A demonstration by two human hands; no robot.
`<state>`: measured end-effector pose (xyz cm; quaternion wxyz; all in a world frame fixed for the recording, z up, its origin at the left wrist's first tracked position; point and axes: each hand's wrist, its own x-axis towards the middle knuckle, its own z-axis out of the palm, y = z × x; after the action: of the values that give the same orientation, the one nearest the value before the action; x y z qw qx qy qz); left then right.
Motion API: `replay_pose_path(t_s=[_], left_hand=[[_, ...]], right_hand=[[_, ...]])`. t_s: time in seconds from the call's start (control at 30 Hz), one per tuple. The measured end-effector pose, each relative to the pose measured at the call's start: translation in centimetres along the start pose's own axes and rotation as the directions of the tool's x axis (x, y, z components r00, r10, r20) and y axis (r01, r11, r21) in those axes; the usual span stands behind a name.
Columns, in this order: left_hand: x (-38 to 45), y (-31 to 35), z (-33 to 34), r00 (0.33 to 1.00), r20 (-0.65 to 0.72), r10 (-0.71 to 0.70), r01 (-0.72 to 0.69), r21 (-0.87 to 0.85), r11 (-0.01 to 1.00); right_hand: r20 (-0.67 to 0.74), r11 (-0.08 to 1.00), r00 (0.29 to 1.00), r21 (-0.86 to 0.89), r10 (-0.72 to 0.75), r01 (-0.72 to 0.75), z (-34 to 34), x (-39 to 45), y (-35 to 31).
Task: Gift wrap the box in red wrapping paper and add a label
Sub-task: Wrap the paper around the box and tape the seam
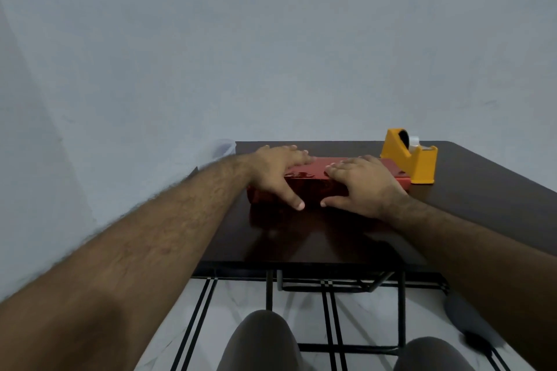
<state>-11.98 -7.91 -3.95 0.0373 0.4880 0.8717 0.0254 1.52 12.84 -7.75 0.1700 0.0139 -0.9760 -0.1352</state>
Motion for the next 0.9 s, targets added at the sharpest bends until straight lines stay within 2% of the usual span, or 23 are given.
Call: replay_pose_path(t_s=[0.07,0.1,0.27,0.47,0.57,0.73,0.83,0.9], left_hand=[[0.4,-0.3,1.3,0.998,0.067,0.005,-0.021,0.25,0.968],[0.5,-0.5,1.9,0.997,0.074,0.004,-0.027,0.31,0.951],[-0.1,-0.7,2.9,0.998,-0.011,0.065,-0.053,0.444,0.894],[-1.0,-0.4,3.4,0.969,-0.214,0.123,-0.037,0.368,0.929],[-1.5,-2.0,4.4,0.923,-0.355,0.15,-0.025,0.332,0.943],[-1.6,-4.3,5.5,0.828,-0.513,0.226,-0.071,0.305,0.95],[-1.4,-3.9,5.0,0.776,-0.609,0.162,-0.047,0.201,0.979],[-1.3,-3.0,5.0,0.768,-0.624,0.144,-0.051,0.164,0.985]], right_hand=[[0.004,0.999,1.0,-0.035,-0.021,0.021,0.3,-0.4,0.1],[0.004,0.999,1.0,-0.046,-0.018,0.018,0.3,-0.6,0.1],[-0.052,0.99,0.997,-0.13,-0.052,0.045,-0.1,-0.2,0.0],[-0.158,0.989,0.987,0.149,0.005,0.018,1.2,-0.2,-0.1],[-0.169,0.967,0.983,0.254,0.068,-0.023,1.4,0.1,0.0],[-0.116,0.988,0.993,0.157,0.01,0.008,1.2,0.5,0.7],[-0.096,0.99,0.995,0.142,-0.001,0.015,1.1,0.8,0.7],[-0.093,0.988,0.996,0.152,-0.007,0.021,1.2,0.9,0.7]])
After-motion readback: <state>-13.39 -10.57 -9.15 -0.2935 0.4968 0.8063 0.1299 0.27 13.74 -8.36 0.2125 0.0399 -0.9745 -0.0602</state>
